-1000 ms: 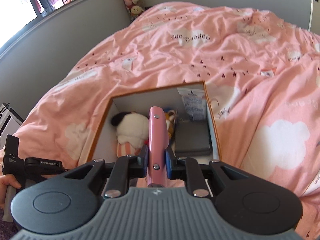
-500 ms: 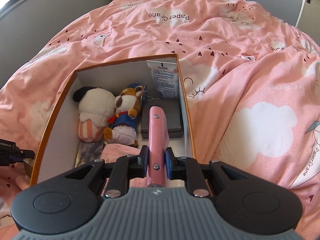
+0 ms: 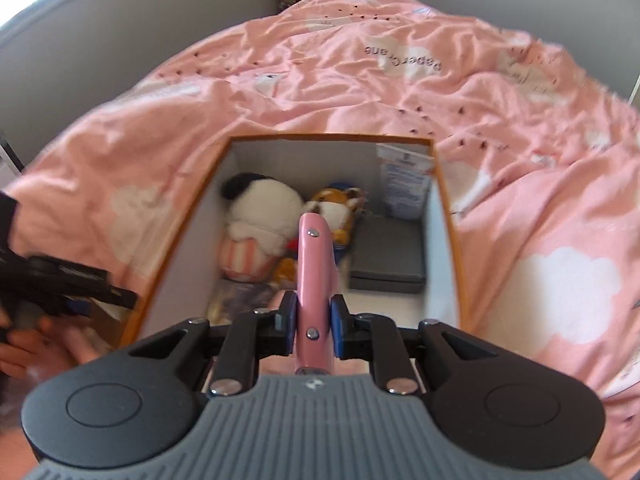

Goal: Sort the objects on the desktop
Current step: 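Lower the pink wallet into the orange box with the right gripper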

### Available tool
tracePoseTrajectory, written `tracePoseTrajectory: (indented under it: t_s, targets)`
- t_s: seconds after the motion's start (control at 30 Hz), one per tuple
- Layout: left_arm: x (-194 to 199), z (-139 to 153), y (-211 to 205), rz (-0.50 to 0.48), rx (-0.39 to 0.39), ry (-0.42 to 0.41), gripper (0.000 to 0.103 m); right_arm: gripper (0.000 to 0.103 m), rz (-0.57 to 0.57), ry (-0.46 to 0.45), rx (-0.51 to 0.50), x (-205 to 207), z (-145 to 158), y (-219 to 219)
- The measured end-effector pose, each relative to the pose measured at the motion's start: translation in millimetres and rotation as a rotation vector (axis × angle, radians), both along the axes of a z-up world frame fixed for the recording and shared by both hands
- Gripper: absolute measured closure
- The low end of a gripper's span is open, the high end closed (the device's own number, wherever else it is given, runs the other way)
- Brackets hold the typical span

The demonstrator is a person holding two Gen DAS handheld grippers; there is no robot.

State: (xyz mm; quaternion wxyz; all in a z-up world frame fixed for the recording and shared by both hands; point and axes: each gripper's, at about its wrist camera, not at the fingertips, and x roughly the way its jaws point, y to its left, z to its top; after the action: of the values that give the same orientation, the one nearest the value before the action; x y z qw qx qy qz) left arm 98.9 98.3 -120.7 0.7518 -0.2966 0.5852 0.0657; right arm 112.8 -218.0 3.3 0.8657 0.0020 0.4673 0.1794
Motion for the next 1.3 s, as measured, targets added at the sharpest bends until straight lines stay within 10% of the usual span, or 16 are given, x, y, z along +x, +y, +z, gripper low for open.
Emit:
tracePoseTrajectory:
  t_s: [0.2, 0.4, 0.8, 1.3]
  targets:
    - [-3.2, 9.9, 1.3, 0.008, 0.026, -0.046, 0.056, 0.085, -0.068, 0.125, 0.241, 15.0, -18.4, 3.5]
    - [-4.8, 12.1, 4.8, 0.005, -0.014, -0.048, 0.061, 0.084, -0.148, 0.301, 0.427, 25.5, -56.4, 0.6]
    - [5.3, -4.4, -5.8, -0.058, -0.048, 0.037, 0.024, 0.078, -0.141, 0.236, 0.148, 24.3, -59.5, -1.0]
    - [-2.2, 10.4, -23.2, -0.112, -0.069, 0.024, 0.043, 0.078, -0.12, 0.24, 0.162, 25.9, -60.4, -10.9]
